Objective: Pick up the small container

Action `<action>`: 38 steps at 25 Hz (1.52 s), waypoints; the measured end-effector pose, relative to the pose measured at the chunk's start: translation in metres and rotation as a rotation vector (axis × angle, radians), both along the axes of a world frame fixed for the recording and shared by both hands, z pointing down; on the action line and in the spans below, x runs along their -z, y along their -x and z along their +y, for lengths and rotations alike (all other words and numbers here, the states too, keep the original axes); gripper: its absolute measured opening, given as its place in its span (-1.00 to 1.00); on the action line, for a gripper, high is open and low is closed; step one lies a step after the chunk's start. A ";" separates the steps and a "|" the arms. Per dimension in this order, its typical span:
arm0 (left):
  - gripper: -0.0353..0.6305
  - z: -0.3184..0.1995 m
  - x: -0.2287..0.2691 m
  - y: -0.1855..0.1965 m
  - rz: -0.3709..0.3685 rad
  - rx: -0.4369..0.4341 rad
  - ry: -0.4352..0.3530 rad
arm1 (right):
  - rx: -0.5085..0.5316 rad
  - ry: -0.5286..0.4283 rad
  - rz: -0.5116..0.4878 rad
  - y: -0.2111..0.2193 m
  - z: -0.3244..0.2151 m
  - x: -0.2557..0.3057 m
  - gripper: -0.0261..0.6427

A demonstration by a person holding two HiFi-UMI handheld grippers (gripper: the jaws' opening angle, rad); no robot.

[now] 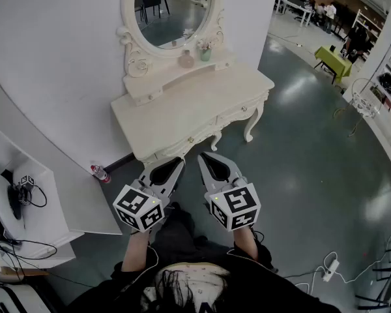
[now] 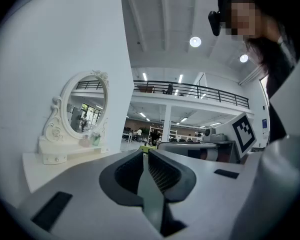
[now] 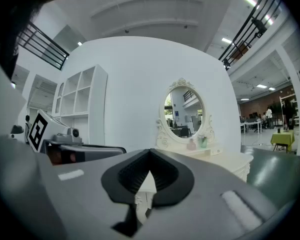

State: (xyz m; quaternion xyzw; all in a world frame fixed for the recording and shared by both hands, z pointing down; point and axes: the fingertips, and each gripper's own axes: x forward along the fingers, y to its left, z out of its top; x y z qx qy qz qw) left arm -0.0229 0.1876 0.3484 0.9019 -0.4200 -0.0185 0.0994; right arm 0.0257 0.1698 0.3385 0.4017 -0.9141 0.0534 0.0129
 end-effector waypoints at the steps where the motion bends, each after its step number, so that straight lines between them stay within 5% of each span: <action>1: -0.86 0.000 0.000 0.000 0.000 0.000 0.000 | 0.000 0.001 0.001 0.000 0.000 -0.001 -0.89; 25: -0.86 -0.013 -0.005 -0.027 0.000 -0.047 0.030 | -0.043 0.020 -0.041 -0.032 -0.014 -0.008 -0.89; 38: -0.86 -0.081 -0.026 -0.028 -0.016 -0.058 0.076 | -0.068 0.069 -0.040 -0.038 -0.082 -0.030 -0.89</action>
